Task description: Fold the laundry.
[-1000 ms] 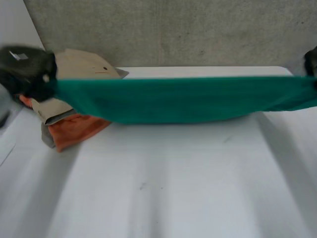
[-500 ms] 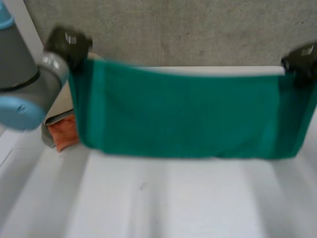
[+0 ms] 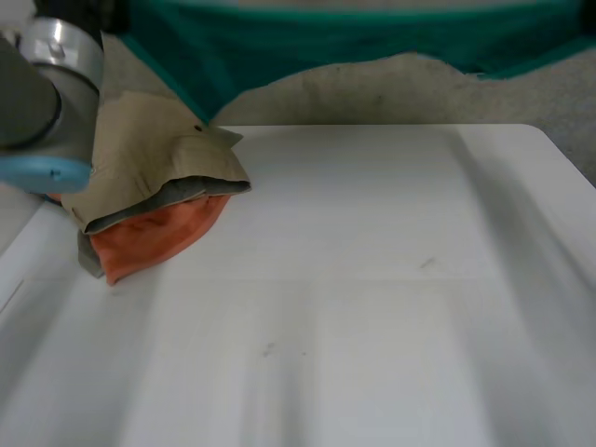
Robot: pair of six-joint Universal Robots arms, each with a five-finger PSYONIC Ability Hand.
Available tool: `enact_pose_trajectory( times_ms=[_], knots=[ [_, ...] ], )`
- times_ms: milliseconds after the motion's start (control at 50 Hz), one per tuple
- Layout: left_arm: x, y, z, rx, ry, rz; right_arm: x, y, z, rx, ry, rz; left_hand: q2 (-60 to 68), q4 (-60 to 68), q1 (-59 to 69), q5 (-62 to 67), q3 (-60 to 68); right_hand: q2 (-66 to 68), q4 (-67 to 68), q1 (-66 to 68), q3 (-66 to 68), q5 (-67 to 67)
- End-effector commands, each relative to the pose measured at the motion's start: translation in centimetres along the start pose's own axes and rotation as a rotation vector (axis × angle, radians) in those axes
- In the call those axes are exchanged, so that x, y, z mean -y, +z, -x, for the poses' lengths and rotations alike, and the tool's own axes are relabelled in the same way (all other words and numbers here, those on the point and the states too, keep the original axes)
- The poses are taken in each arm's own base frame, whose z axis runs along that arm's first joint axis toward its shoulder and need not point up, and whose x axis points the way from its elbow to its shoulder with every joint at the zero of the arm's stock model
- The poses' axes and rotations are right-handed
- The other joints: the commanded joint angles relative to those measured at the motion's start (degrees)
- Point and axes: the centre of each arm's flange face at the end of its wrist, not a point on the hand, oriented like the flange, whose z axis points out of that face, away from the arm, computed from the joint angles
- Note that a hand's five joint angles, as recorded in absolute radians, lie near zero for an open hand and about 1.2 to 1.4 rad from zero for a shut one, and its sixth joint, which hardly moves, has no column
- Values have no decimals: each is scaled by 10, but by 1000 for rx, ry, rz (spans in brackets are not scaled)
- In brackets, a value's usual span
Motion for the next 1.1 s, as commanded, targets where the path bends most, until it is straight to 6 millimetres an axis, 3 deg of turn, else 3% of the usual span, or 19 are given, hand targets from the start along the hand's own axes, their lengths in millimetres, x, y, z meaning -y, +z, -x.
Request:
enact_pose_trajectory(
  times_ms=[20,140,240,280,440,540,580,660,820,980,1100],
  knots=[
    [-47,-63,-32,-164,2,224,-52,-46,36,170,-22,312,113,110,129,138,114,122,113,148,117,123],
    [-66,-130,-52,-319,-4,393,-85,-91,53,308,-86,505,113,110,129,138,114,122,113,148,117,123],
    [-67,-182,-56,-432,51,517,-100,-124,46,382,-121,659,113,110,129,138,114,122,113,148,117,123],
    [-63,-208,-53,-483,98,586,-103,-139,39,418,-139,734,113,110,129,138,114,122,113,148,117,123],
    [-37,-281,-28,-654,260,850,-92,-188,9,572,-231,984,113,110,129,138,114,122,113,148,117,123],
    [-19,-308,-19,-780,279,992,-86,-209,0,692,-286,1053,113,110,129,138,114,122,113,148,117,123],
    [-16,-306,-20,-795,268,982,-85,-209,-1,715,-309,1037,113,110,129,138,114,122,113,148,117,123],
    [-24,-280,-29,-773,246,902,-92,-195,6,697,-279,973,113,110,129,138,114,122,113,148,117,123],
    [-69,-197,-52,-587,289,758,-125,-148,25,527,-151,856,113,110,129,138,114,122,113,148,117,123],
    [-89,-142,-80,-523,289,605,-137,-112,39,444,-148,709,113,110,129,138,114,122,113,148,117,123],
    [-112,-120,-96,-507,307,593,-145,-94,56,407,-129,642,113,110,129,138,114,122,113,148,117,123]
  ],
)
